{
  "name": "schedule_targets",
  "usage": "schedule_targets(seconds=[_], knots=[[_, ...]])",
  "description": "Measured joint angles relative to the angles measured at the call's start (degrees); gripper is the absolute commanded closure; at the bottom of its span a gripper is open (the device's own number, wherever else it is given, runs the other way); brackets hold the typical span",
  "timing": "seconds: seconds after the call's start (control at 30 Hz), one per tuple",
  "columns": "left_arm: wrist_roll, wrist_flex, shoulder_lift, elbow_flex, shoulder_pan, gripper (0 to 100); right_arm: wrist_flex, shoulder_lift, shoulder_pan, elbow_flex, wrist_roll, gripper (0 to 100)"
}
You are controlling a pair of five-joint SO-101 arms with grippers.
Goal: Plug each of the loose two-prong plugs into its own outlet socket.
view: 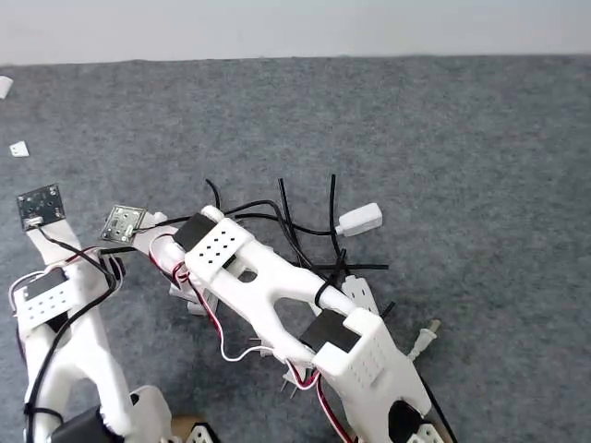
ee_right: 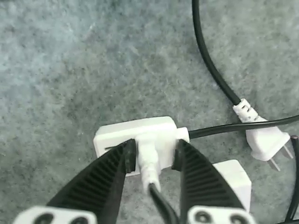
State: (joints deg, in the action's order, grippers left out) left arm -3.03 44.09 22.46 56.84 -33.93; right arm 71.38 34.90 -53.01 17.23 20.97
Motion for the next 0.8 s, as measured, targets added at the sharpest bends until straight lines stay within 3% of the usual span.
schedule_targets(seconds=[0.17, 0.33, 0.53, 0.8], knots=[[0.0, 0.0, 0.0, 0.0, 0.0, 78, 0.79, 0.0, 0.0, 0.0, -3.25, 74.5], [0.0, 0.0, 0.0, 0.0, 0.0, 78, 1.23, 1.41, -0.53, 4.22, -18.55, 80.4], [0.0, 0.0, 0.0, 0.0, 0.0, 78, 1.14, 1.76, -0.79, 5.98, -36.22, 80.8], [0.0, 0.0, 0.0, 0.0, 0.0, 78, 1.85, 1.76, -2.99, 5.89, -40.26, 80.7]])
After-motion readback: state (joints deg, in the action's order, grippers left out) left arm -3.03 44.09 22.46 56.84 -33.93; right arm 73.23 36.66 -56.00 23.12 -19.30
